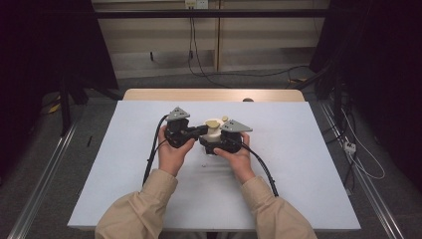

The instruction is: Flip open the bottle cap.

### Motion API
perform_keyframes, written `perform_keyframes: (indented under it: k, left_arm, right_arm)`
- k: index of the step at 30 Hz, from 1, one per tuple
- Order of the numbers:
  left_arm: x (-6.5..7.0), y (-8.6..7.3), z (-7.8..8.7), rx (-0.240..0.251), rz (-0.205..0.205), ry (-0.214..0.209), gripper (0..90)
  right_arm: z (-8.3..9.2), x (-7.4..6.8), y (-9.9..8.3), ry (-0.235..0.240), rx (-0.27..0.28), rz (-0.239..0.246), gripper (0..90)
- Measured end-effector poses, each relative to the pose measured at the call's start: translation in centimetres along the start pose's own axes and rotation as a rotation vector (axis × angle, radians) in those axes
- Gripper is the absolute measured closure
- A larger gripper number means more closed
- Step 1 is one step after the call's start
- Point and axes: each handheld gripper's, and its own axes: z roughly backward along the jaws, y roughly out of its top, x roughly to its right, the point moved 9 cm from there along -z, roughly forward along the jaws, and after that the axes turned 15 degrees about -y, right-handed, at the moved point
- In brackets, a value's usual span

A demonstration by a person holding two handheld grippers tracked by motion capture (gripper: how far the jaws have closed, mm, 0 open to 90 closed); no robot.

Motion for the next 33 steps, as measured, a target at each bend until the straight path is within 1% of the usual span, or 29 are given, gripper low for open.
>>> perform_keyframes:
  k: [5,20,23,28,31,33]
  left_arm:
    - [0.0,0.3,0.0,0.001,0.002,0.002,90.0]
    - [0.0,1.2,-0.2,0.007,-0.009,0.002,90.0]
    - [0.0,1.2,-0.5,-0.003,-0.013,0.003,90.0]
    - [-0.2,1.1,-0.8,-0.001,-0.005,0.007,90.0]
    - [-0.2,1.1,-0.8,-0.003,-0.012,0.008,90.0]
    - [-0.3,1.1,-0.8,0.001,-0.007,0.006,90.0]
  right_arm:
    - [0.0,0.0,0.0,0.000,0.000,-0.001,6.5]
    - [0.0,0.0,0.0,0.000,0.000,0.000,6.5]
    - [0.0,0.0,0.0,0.000,0.001,0.001,6.5]
    - [0.0,0.0,0.0,0.001,0.000,0.001,6.5]
    - [0.0,0.0,0.0,0.001,0.000,0.000,6.5]
    - [0.0,0.0,0.0,0.001,0.000,0.000,6.5]
